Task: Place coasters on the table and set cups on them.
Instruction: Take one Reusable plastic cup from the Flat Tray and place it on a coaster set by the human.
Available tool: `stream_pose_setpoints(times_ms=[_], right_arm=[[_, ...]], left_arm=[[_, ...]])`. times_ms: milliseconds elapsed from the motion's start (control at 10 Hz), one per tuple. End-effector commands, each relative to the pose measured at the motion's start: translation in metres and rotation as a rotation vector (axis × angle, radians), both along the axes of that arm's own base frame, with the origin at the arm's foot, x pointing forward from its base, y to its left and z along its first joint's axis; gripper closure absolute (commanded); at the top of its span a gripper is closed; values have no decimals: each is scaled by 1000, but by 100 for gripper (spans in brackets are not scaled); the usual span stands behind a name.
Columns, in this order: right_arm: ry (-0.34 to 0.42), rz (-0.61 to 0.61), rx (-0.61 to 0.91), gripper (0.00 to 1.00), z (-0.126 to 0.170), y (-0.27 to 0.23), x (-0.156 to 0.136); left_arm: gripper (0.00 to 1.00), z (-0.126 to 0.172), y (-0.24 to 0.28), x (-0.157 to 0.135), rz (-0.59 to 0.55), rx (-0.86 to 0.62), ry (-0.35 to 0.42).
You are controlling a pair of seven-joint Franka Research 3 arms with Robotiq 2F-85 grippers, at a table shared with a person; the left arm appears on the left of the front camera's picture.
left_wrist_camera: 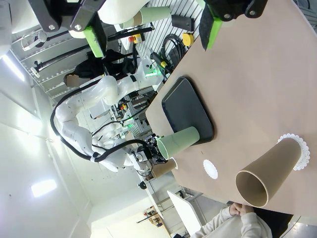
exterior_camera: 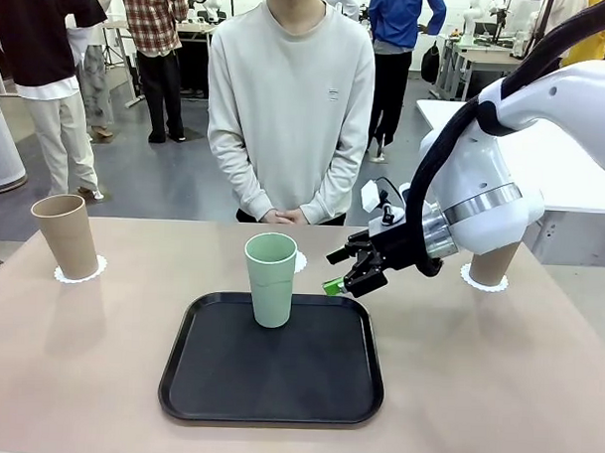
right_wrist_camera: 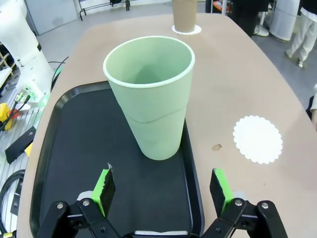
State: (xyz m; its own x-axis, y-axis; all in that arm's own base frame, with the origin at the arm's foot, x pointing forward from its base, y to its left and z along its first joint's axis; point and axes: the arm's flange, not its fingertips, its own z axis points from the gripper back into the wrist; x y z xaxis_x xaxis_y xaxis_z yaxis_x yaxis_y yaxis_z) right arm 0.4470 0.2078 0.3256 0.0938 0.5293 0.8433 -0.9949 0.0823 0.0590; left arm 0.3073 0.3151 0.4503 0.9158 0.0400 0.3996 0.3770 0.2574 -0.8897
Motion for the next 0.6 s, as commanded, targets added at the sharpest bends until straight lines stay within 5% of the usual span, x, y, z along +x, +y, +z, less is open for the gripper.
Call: stream_pose_setpoints(times_ms=[0,500], right_arm=[[-38,8,86,0,-14,7,1],[-75,45,281,0,-53,10,7]], left_arm=[[0,2,0,-2,-1,-8,-4],[0,2,0,-2,-1,-8,-4]])
